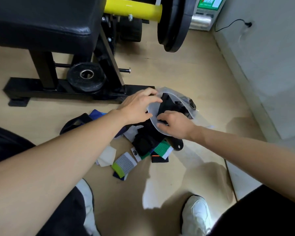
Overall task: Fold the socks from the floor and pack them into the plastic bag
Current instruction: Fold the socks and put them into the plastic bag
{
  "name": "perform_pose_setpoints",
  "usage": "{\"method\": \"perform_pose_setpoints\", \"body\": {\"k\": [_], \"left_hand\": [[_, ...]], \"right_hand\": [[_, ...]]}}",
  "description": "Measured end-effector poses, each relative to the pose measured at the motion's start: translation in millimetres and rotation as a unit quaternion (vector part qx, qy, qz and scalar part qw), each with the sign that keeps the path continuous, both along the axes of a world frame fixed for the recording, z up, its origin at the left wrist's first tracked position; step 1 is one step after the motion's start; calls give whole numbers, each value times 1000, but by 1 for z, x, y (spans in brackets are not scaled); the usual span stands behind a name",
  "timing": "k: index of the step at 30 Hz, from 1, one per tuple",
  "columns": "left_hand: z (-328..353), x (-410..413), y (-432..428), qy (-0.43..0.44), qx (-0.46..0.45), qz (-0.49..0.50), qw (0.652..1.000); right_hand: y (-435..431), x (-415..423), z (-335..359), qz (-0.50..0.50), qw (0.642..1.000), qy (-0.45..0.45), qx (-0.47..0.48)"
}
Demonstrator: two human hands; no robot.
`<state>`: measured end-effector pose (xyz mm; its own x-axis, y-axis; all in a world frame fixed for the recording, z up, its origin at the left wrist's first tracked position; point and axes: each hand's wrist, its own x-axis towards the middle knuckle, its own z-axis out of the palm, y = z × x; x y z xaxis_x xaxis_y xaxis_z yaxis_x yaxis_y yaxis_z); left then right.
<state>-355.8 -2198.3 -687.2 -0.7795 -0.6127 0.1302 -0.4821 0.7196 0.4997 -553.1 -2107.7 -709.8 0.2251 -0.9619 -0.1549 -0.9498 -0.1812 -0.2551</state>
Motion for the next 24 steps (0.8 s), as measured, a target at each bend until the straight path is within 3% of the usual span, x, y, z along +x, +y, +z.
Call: {"method": "perform_pose_setpoints", "body": {"k": [4,7,11,14,17,20,24], "left_hand": [[0,20,5,12,-28,9,999],[3,37,13,-11,-9,34,999],[-1,61,25,-109,47,30,992],[-6,77,33,-168,96,21,981],[-8,85,37,-183,124,21,975],[-6,86,38,-169,144,38,974],[-7,85,39,-171,157,47,972]], "right_hand": [[39,34,8,68,993,-50,-83],[54,61,-13,91,995,-48,-17],[50,78,-64,68,987,70,129],[35,78,-100,56,972,193,125],[25,82,-119,42,959,259,109],[23,86,-123,37,966,235,106],[16,86,-105,44,987,77,135]]}}
